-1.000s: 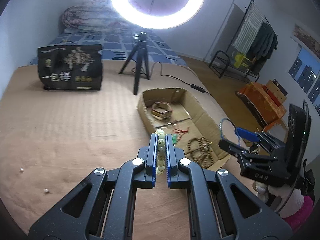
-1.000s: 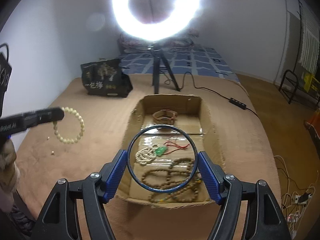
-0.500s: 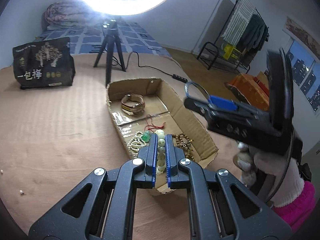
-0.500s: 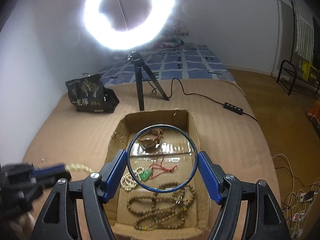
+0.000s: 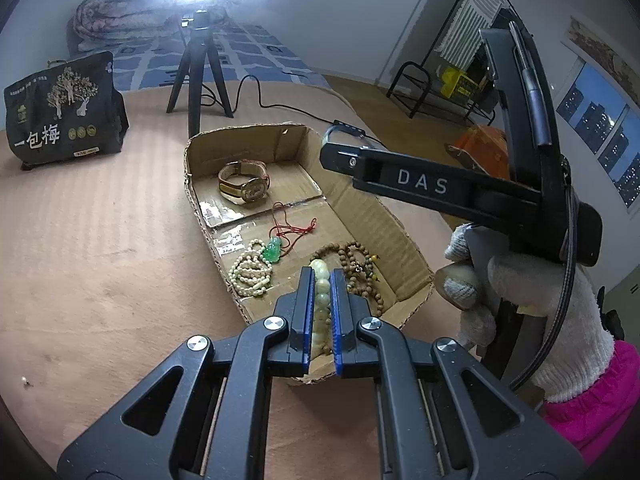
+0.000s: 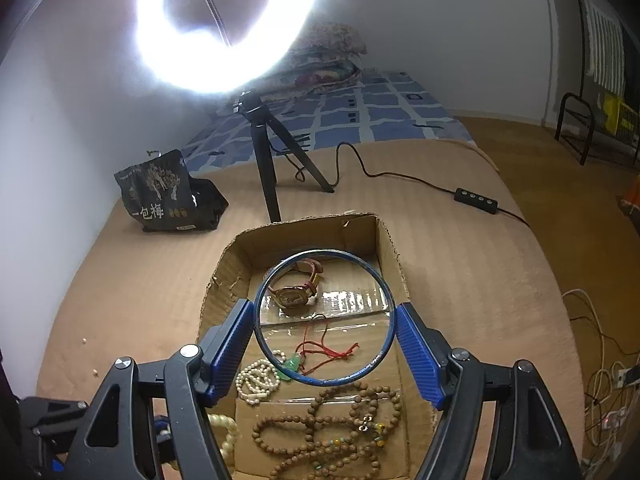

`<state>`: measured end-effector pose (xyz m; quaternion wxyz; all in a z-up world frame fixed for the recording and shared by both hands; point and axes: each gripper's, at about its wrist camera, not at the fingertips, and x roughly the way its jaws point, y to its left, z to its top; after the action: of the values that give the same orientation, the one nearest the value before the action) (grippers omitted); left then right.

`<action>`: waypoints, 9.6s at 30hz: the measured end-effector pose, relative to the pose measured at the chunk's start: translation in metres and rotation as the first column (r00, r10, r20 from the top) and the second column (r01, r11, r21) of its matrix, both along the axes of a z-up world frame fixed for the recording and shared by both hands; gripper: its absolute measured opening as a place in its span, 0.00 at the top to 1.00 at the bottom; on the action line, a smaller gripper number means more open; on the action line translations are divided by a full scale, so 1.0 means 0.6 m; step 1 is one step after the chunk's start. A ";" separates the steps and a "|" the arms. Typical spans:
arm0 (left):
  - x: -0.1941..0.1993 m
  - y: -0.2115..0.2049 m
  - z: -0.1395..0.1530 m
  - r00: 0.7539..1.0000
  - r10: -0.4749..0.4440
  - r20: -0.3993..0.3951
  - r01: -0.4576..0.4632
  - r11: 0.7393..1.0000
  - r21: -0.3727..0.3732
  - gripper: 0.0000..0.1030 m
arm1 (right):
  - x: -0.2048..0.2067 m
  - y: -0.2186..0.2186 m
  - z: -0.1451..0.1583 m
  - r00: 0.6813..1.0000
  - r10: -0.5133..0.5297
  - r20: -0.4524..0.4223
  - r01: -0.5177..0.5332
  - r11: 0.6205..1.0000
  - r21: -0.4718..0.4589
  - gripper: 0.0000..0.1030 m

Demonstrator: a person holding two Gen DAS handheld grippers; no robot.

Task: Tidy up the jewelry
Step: 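Open the right tool to drop the bangle while the left tool releases the bracelet into the box, then withdraw both open tools from the box back over the blanket, then move the left tool to one pearl stud earring while the right tool approaches the other, then close the left tool on its pearl earring while the right tool grasps the other earring, then lift both pearl earrings and carry them over the cardboard box, then lower the left tool into the box and open it while the right tool releases its earring, then withdraw both open tools up and away from the box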

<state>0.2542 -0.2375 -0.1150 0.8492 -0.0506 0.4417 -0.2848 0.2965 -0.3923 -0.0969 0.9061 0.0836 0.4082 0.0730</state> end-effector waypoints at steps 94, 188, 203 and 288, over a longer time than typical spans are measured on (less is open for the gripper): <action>0.050 0.600 -0.163 0.838 0.528 -0.139 -0.497 0.843 0.205 0.75 | -0.119 0.600 -0.143 0.763 0.640 -0.090 -0.646 0.759 -0.081 0.50; 0.027 0.161 0.068 0.973 0.163 0.162 -0.167 0.986 0.009 0.84 | -0.061 0.091 0.037 0.977 0.166 0.135 -0.162 0.986 -0.043 0.94; 0.017 0.042 0.037 0.983 0.042 0.181 -0.055 0.996 0.067 0.84 | -0.019 0.037 0.009 0.991 0.103 0.085 -0.100 0.994 -0.033 0.94; -0.152 0.135 0.177 0.920 0.052 0.388 -0.098 0.990 0.100 0.57 | -0.196 0.094 0.178 0.964 -0.044 0.262 0.080 0.989 -0.126 0.01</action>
<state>0.1632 -0.1566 -0.0090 0.9312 0.0392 0.2801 -0.2299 0.1792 -0.3362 0.0102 0.9570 0.0244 0.2877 0.0269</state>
